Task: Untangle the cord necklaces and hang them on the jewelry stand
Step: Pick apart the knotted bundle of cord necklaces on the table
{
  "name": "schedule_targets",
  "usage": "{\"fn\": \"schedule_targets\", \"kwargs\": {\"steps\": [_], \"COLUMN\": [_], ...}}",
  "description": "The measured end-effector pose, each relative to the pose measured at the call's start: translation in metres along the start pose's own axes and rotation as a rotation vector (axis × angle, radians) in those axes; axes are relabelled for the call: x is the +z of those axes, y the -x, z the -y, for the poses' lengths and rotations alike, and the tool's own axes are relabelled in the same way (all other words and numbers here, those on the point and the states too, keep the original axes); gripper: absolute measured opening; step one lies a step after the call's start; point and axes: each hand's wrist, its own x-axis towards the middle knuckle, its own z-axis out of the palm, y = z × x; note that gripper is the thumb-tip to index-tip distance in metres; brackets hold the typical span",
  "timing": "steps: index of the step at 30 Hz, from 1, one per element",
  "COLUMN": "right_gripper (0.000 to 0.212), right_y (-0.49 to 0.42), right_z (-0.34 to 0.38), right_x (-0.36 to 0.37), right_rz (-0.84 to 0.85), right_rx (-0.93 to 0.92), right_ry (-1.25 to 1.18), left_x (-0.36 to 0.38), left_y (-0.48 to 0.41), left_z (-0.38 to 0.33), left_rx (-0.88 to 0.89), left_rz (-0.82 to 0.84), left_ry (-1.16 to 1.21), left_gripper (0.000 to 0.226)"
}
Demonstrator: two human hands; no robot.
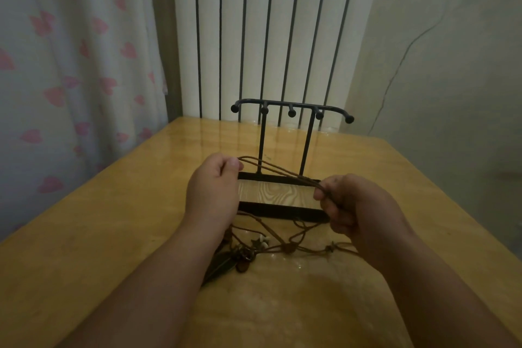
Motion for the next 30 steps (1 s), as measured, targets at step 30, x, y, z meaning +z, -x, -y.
{"fn": "schedule_targets", "kwargs": {"steps": [30], "right_gripper": [0.021], "right_y": [0.007], "right_z": [-0.010], "right_x": [0.004], "right_rz": [0.083], "right_rx": [-0.288], "right_ry": [0.120], "left_x": [0.003], "left_y": [0.016], "left_z": [-0.006], "left_rx": [0.343], "left_rz": [0.464], "left_ry": [-0.102], "left_gripper": [0.018]}}
